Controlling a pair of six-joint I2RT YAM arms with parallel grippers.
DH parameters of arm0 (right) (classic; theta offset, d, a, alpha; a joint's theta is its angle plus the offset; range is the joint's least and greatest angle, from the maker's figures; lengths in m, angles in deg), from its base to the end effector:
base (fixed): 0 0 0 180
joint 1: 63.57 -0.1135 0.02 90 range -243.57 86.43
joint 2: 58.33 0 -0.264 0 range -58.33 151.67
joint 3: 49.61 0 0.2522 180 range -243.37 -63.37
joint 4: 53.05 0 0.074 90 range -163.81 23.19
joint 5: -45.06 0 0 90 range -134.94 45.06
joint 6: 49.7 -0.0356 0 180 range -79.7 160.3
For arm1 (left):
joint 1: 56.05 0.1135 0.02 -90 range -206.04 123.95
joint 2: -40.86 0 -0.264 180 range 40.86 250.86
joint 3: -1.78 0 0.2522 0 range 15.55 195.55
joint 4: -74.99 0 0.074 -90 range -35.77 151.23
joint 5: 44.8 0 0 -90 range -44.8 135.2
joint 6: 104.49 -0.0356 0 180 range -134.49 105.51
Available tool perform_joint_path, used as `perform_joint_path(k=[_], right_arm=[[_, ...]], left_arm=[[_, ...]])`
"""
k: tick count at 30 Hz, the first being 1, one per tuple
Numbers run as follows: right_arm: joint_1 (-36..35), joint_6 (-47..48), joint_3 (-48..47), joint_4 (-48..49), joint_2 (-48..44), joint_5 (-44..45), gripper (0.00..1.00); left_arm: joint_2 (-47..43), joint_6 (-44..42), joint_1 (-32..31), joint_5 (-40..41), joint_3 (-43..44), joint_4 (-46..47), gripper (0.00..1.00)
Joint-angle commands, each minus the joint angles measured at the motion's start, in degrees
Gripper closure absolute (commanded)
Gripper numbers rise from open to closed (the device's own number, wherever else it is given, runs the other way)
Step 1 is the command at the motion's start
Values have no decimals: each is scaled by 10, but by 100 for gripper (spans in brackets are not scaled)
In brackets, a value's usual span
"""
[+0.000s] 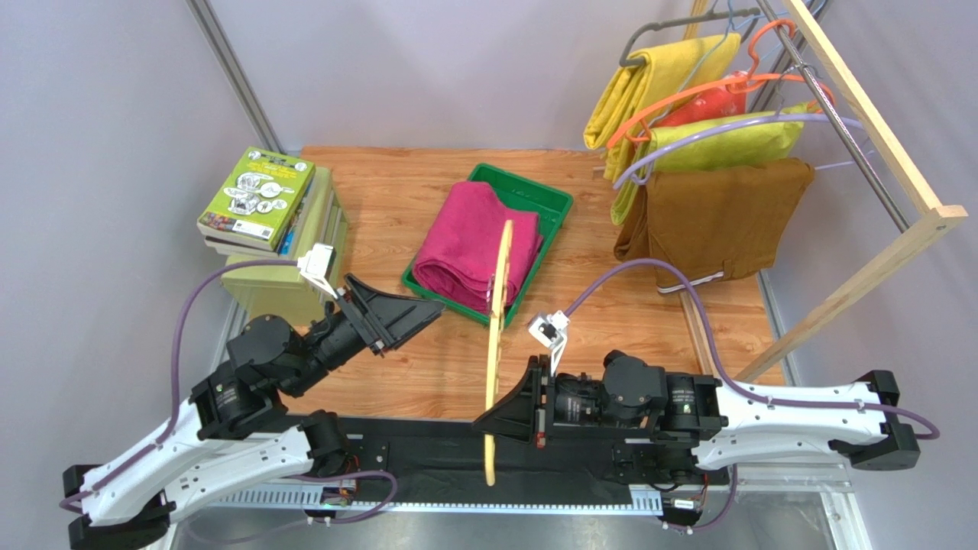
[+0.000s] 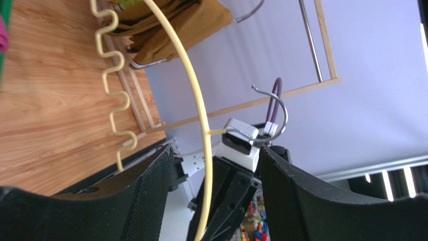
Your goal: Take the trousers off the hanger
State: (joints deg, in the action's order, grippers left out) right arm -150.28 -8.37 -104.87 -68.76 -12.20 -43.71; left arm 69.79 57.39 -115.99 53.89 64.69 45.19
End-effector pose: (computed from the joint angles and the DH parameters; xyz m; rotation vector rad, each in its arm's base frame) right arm 0.0119 0.1946 0.3313 -0.6407 1.9179 1.6590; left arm 0.0582 -0.0899 0.3901 -0.3266 1.7381 -1.6763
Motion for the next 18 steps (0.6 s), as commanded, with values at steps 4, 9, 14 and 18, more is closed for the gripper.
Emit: perform_joint_path(k=[4,9,14,18], right_arm=[[-6,-183,-2,5,-17,150,100],[-23,-289,-7,-19,-6,261,100],[-54,-432,-41,-109,19,420,100],[-86,-505,-92,-209,52,542,100]], left_arm=[[-62,-42,0,106,24,-112,32],[-84,-59,0,141,39,-158,32],[-99,-74,0,165,60,-191,32],[-113,-77,0,172,59,-202,33]])
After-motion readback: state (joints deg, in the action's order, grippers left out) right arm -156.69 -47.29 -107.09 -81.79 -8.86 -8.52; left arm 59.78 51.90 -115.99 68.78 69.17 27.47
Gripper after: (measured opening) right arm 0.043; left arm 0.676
